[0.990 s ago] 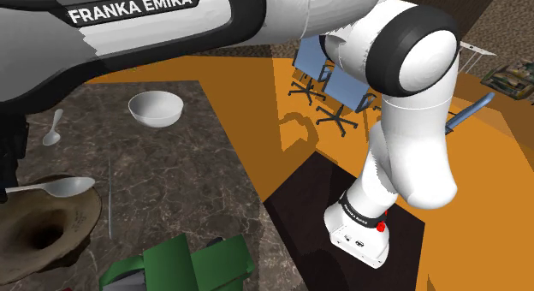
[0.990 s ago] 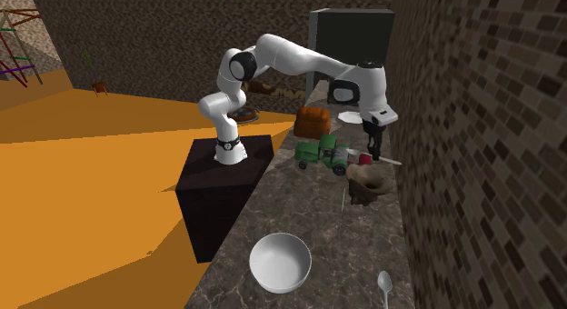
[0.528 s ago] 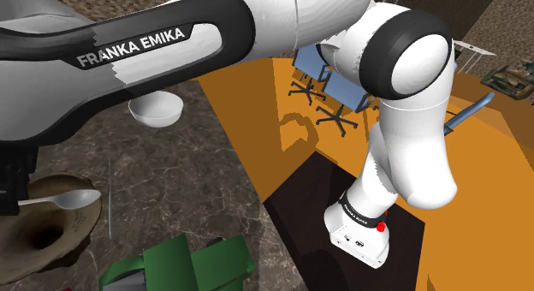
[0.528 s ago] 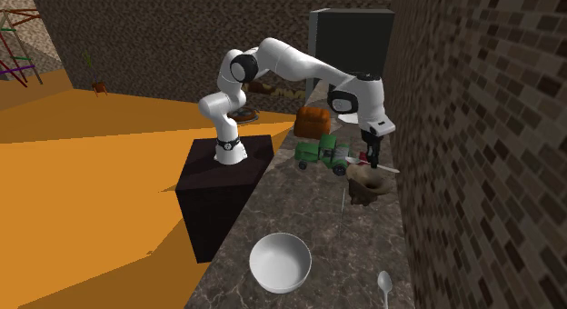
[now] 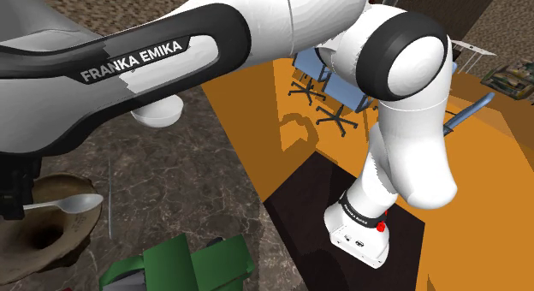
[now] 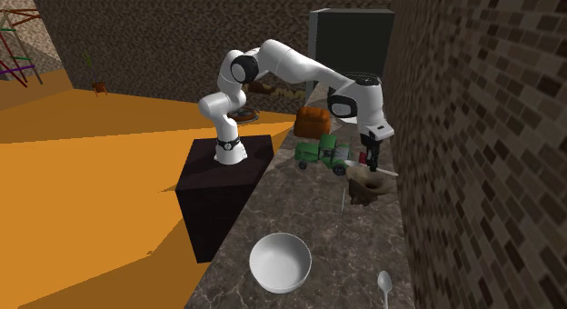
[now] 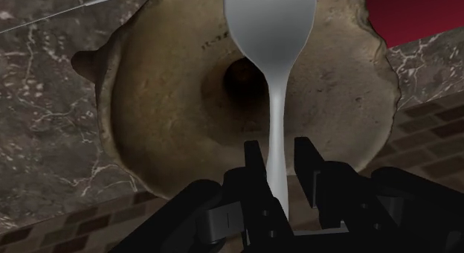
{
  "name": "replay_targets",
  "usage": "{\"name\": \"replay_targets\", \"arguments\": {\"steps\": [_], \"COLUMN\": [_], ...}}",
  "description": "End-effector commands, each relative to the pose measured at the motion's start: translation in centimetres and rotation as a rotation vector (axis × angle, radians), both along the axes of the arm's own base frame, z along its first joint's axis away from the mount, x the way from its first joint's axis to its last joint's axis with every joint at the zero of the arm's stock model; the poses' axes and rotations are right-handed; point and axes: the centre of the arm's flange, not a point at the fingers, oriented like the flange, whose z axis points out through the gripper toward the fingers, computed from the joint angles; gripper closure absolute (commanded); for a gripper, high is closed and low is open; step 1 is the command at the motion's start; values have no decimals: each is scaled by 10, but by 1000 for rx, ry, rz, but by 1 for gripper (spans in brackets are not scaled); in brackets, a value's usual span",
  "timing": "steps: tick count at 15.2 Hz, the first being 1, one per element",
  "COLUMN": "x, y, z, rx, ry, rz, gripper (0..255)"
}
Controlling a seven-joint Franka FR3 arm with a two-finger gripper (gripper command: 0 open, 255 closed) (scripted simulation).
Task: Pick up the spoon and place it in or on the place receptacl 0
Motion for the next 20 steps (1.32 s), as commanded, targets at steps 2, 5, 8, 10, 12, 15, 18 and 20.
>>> {"name": "replay_targets", "arguments": {"steps": [2, 5, 8, 10, 12, 15, 18, 20], "x": [0, 0, 0, -1, -2, -2, -2, -2], "y": [0, 0, 0, -7, -13, -13, -13, -13], "z": [0, 0, 0, 25, 48, 48, 48, 48], "rx": [0, 0, 0, 0, 0, 0, 0, 0], "ry": [0, 0, 0, 0, 0, 0, 0, 0], "rz": [0, 0, 0, 0, 0, 0, 0, 0], "gripper": [255, 0, 0, 0, 0, 0, 0, 0]}}
